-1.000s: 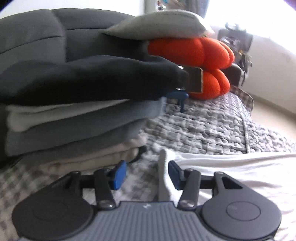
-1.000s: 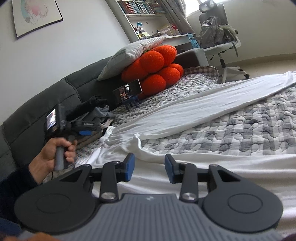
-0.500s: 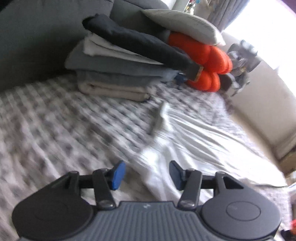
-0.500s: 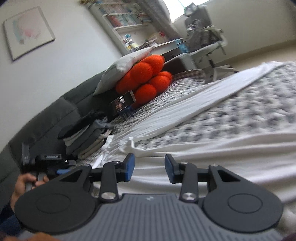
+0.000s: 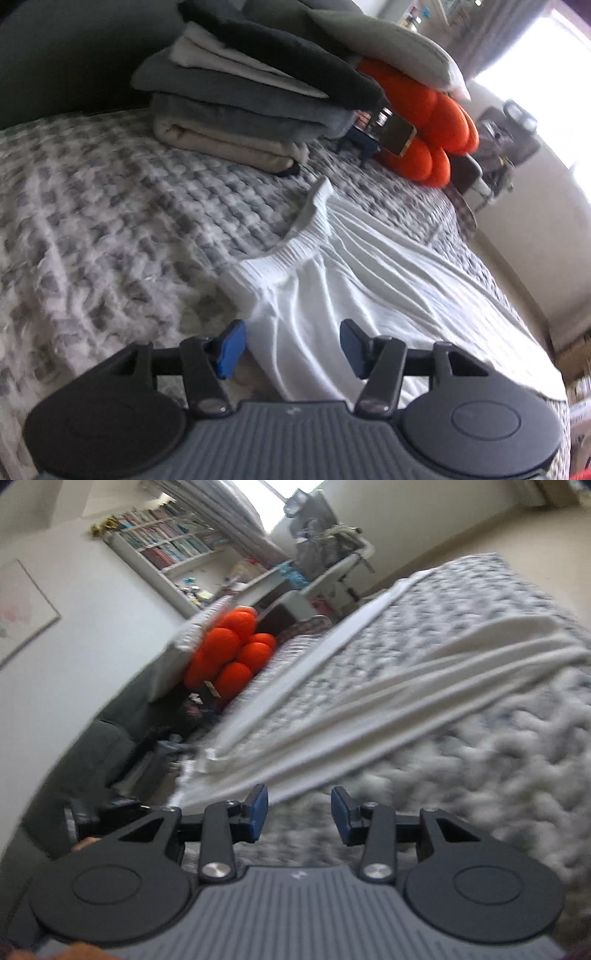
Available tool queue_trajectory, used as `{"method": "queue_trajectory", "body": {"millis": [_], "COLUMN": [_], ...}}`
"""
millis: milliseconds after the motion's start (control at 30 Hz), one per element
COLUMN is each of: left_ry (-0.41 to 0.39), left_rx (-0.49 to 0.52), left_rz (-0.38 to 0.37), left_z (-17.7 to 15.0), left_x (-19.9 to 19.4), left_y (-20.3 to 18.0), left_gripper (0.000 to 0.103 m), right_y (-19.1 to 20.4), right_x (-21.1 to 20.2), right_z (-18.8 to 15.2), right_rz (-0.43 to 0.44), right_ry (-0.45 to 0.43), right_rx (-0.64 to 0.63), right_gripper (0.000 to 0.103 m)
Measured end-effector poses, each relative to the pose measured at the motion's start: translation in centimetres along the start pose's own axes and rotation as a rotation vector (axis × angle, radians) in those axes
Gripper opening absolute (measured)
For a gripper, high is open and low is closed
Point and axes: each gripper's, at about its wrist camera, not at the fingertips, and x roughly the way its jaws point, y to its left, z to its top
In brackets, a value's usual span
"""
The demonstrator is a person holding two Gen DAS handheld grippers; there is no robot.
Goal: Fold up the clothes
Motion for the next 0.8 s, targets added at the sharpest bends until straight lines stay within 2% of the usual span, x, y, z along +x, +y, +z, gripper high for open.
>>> {"method": "queue_trajectory", "body": {"millis": [233,267,300,333,400,433,467,633,800], "left_ry": [0.001,0.001,0.003,0.004,-0.006,-0.013,-0.019,-0.05,-0.065], "left_rx": [0.026,0.03,0.033,0.035,0.023,0.016,0.009,-0.026,-0.042], "left_rz": [0.019,0.022,0.026,0.03,0.019,0.012,0.005,-0.029,-0.059], "left_z": [-0.5,-0.5,-0.5,-0.5,-0.2,0.0,0.2,1.2,1.8], "left_x": [0.5,0.7,0.9,1.1,0.8,0.6,0.4,-0.7,-1.8], "left_y": [-0.2,-0.2,-0.1,-0.1,0.1,0.2,0.4,1.0,1.3], "left_gripper": [0.041,0.032,0.018,0.012,0.004,0.003,0.003,0.002,0.002], "right_y": [-0.9,-1.1,-1.2,-1.2,-0.9,-0.6,-0.5,-0.3,0.5], "right_x": [-0.3,-0.1,0.3,0.7,1.5,2.0,2.4,2.6,0.6], "right_z": [0.6,0.7,0.8,0.8,0.9,0.9,0.8,0.7,1.3], "right_rz": [-0.165,-0.171,-0.181,-0.192,-0.254,-0.296,-0.328,-0.403,-0.411], "right_ry": [-0.123,-0.128,-0.127,-0.127,-0.138,-0.147,-0.158,-0.237,-0.314], "right_rx": [-0.018,-0.005,0.005,0.013,-0.032,-0.061,-0.075,-0.123,-0.142], "right_gripper": [0.037,0.037,0.033,0.029,0.014,0.01,0.001,0.0,0.0]}}
